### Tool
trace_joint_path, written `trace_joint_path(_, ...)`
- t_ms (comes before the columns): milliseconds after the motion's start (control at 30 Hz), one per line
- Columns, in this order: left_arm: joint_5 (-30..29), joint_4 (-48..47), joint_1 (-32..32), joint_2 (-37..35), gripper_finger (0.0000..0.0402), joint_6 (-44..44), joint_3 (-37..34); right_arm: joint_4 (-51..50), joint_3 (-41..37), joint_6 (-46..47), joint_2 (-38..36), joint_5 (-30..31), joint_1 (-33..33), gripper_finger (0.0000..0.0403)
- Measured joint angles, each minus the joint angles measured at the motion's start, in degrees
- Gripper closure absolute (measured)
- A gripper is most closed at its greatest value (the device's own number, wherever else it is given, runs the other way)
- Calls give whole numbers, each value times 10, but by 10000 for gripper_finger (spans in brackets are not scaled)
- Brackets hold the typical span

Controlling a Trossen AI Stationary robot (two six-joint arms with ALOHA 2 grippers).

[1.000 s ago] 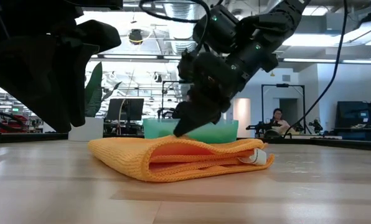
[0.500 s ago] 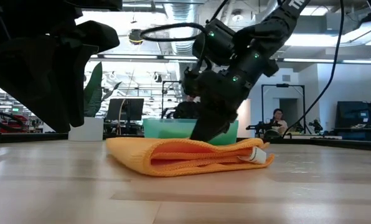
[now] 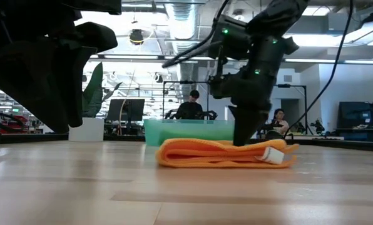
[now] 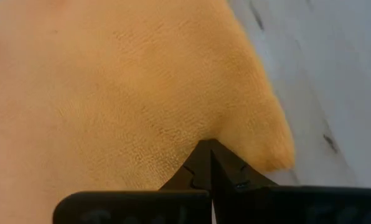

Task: Roll microfiber towels into tight, uniform cylinder then place into a basket
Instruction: Roll the orange towel

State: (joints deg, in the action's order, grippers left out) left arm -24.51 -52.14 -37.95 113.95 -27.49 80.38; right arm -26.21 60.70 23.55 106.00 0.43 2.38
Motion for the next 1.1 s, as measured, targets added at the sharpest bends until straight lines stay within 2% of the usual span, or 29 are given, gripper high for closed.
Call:
trace_joint_path(100,0,1,0,0,327,0,0,-13,0,0,-1,25,9,390)
trace_joint_path(300,-1,1,1,0,327,-1,0,-40,17,-8,1,27,11,390)
trace_joint_path(467,-1,1,1,0,327,0,0,-47,18,-15,-39,47,26,390)
trace_joint_path(667,-2,2,1,0,327,0,0,-72,-12,-15,-145,139,77,390)
trace_joint_path(833,-2,1,2,0,327,-4,0,-66,-83,13,-253,205,149,390)
trace_joint_path(1100,-4,1,11,0,325,-59,0,8,-213,60,-368,256,254,390)
